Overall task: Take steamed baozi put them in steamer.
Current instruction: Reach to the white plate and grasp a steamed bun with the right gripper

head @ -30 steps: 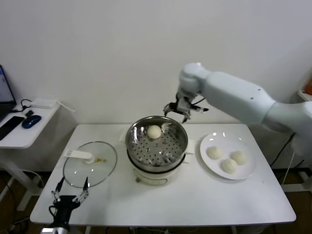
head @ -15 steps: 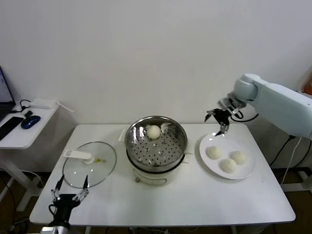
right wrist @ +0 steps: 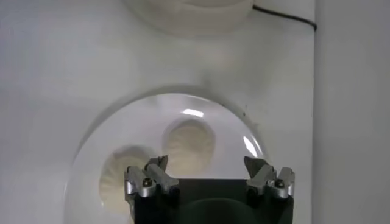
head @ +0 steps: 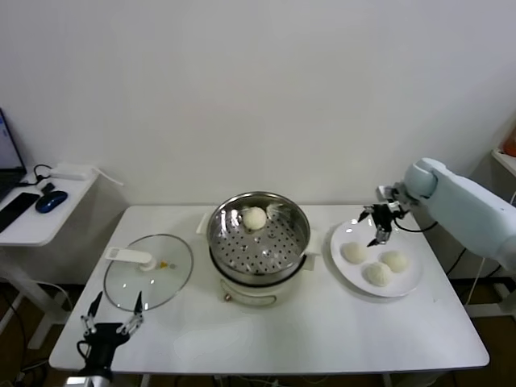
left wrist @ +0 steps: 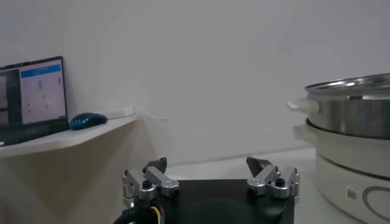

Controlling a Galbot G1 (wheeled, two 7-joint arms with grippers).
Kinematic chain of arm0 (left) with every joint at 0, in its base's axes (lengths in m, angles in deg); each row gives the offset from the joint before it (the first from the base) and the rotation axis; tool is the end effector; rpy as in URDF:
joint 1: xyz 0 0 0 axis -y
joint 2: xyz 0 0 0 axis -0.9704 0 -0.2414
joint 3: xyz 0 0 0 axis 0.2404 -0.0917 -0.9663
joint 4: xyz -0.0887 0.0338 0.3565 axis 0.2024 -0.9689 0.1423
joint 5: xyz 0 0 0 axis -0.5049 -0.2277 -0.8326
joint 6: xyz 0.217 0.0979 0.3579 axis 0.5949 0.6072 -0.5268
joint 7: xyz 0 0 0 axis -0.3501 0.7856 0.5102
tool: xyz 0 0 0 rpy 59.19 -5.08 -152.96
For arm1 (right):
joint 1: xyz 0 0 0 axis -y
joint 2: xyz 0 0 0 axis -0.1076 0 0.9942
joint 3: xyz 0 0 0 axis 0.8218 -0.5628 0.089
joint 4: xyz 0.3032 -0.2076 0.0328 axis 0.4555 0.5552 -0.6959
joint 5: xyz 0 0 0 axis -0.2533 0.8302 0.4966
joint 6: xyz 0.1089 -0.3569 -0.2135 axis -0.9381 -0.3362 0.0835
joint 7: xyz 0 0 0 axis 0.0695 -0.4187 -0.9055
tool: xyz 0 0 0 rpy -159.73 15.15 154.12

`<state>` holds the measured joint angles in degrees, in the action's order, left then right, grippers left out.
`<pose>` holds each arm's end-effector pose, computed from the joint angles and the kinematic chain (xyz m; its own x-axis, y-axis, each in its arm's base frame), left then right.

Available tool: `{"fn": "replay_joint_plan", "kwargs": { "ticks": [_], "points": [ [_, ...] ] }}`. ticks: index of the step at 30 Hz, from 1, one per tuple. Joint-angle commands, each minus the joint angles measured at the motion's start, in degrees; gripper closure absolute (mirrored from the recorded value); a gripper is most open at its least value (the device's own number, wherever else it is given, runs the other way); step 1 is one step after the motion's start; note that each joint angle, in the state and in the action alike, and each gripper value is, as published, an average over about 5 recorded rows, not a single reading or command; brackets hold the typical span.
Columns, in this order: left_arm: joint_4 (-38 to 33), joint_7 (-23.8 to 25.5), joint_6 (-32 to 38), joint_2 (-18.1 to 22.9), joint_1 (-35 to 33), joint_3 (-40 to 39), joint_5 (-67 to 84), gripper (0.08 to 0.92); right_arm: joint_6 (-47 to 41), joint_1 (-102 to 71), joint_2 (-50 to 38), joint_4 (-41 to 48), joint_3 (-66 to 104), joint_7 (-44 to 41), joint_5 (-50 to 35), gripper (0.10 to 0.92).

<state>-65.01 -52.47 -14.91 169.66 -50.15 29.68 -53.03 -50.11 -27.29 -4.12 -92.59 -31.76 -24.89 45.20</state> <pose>0.1888 0.1325 -0.3973 -0.9909 -0.1120 0.0743 -0.0990 0.9821 0.1602 0.6861 -0.2075 -0.2094 -0.1726 -0.2217 0.9597 -0.9820 -0.0377 -0.1853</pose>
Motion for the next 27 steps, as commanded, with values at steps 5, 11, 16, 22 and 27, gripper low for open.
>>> {"fn": "replay_joint_plan", "kwargs": {
  "ticks": [5,11,16,22,27],
  "points": [
    [0.45,-0.13,0.18,0.07,-0.15,-0.03,0.07,0.177,-1.19,-6.05,5.08,8.30,6.21,0.67,5.62,0.203],
    [0.30,-0.05,0.11,0.37,-0.04,-0.15,0.02,0.177,-1.80,-6.13,6.71,9.38,6.44,0.81,5.96,0.203],
    [0.19,0.00,0.09,0.51,-0.01,-0.22,-0.08,0.177,-1.87,-6.18,8.26,10.74,7.49,1.04,6.60,0.203],
    [0.29,0.01,0.14,0.56,-0.07,-0.19,-0.08,0.177,-1.74,-6.43,9.60,12.04,8.59,1.01,7.66,0.203],
    [0.64,0.00,0.15,0.56,0.11,-0.20,-0.08,0.177,-1.62,-6.72,10.22,12.71,9.28,0.94,8.30,0.203]
  ]
}}
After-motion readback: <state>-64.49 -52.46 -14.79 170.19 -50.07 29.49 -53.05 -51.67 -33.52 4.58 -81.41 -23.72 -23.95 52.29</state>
